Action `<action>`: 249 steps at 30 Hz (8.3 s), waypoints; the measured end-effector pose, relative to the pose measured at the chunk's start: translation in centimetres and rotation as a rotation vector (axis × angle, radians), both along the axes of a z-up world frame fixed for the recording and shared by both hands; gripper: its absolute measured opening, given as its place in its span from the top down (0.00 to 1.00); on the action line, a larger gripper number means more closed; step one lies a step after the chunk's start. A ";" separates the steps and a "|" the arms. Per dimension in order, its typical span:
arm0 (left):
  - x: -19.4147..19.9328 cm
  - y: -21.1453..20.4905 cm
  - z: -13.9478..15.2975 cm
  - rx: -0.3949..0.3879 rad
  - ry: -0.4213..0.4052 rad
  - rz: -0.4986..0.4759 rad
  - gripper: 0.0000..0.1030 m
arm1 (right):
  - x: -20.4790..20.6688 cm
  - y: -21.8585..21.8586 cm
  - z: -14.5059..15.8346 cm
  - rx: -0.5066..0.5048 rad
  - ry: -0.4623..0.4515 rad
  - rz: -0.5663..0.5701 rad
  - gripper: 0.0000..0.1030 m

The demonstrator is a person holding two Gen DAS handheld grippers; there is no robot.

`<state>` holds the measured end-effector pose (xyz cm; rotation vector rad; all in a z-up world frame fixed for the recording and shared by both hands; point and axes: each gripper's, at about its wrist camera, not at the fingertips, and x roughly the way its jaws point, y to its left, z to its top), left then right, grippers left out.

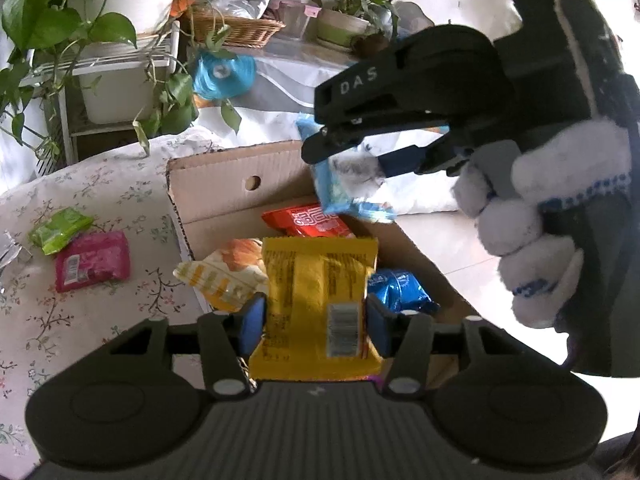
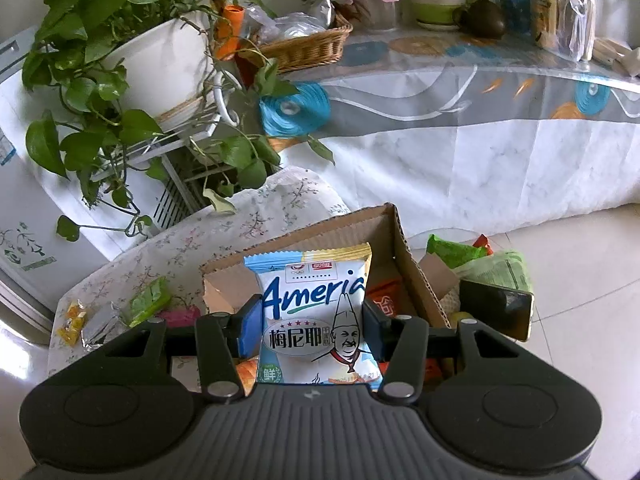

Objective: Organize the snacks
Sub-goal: 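Lower both bags into the cardboard box and open both grippers, then move the left gripper over the small yellow wafer bag while the right moves over the pink bag, then grasp the small yellow wafer bag with the left gripper while the right grasps the pink bag, then lift both held bags and carry them toward the cardboard box, then lower both bags into the cardboard box and open both grippers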

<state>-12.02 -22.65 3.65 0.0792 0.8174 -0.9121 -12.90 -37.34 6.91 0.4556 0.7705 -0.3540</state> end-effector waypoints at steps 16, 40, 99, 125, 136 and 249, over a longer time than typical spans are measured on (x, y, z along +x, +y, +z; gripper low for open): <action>0.4 2.4 0.9 -0.013 0.071 0.043 0.12 | 0.1 0.3 0.4 0.030 -0.030 0.021 0.19; 6.1 14.8 1.9 0.060 0.111 0.278 0.11 | 4.1 7.0 1.1 0.039 -0.063 0.244 0.19; 27.3 25.6 -10.6 0.212 0.089 0.488 0.34 | 18.4 14.6 -9.0 0.198 0.289 0.451 0.08; 27.4 23.1 -10.8 0.275 -0.007 0.420 0.45 | 15.7 18.0 -10.2 -0.169 0.305 0.772 0.10; 25.5 24.9 -9.8 0.273 0.055 0.480 0.49 | 15.2 18.1 -9.6 -0.152 0.310 0.700 0.41; 1.3 0.7 0.3 -0.083 -0.028 -0.010 0.19 | -0.3 0.3 0.4 -0.039 -0.022 -0.024 0.32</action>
